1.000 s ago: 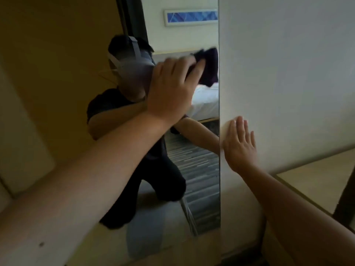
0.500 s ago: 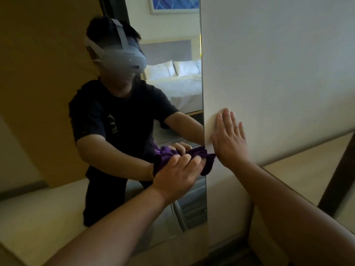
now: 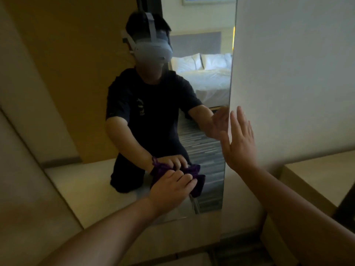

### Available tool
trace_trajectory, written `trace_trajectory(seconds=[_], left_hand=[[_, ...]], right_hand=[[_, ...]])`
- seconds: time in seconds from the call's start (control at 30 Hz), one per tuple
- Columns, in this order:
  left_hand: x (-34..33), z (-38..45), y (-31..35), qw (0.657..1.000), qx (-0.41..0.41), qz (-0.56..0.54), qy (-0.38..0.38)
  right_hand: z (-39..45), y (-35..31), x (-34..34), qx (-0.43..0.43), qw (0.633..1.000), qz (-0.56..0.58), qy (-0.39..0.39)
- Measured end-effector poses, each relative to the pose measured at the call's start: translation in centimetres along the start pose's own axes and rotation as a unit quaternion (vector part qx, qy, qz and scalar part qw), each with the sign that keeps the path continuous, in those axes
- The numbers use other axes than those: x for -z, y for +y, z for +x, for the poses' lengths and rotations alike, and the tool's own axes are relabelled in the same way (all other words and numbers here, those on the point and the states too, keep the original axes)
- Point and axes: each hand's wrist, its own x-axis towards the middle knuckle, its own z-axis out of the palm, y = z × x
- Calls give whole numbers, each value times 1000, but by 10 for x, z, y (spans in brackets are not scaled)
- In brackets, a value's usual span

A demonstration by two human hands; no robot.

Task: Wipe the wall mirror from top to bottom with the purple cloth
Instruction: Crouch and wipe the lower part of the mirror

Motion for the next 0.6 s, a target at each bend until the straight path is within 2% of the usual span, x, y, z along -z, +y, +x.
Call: trace_trajectory(seconds=[0.13,0.27,0.37,0.47,0.6], left_hand=[[31,-69,-20,989,139,-7,45],[76,-148,-42,968,241,25,63],[103,-202,-61,955,283,75,57],[118,-232,-81,945,306,104,44],[116,-239,-109,948,278,128,83]], right_hand=[[-29,-63,-42,191,980,55,14],[-66,-112,-92,296,954,35,-24],[-92,-136,-124,342,936,-9,-79],[-102,-153,-137,344,934,-25,-97],[-96,-165,-145,347,931,-61,-101]])
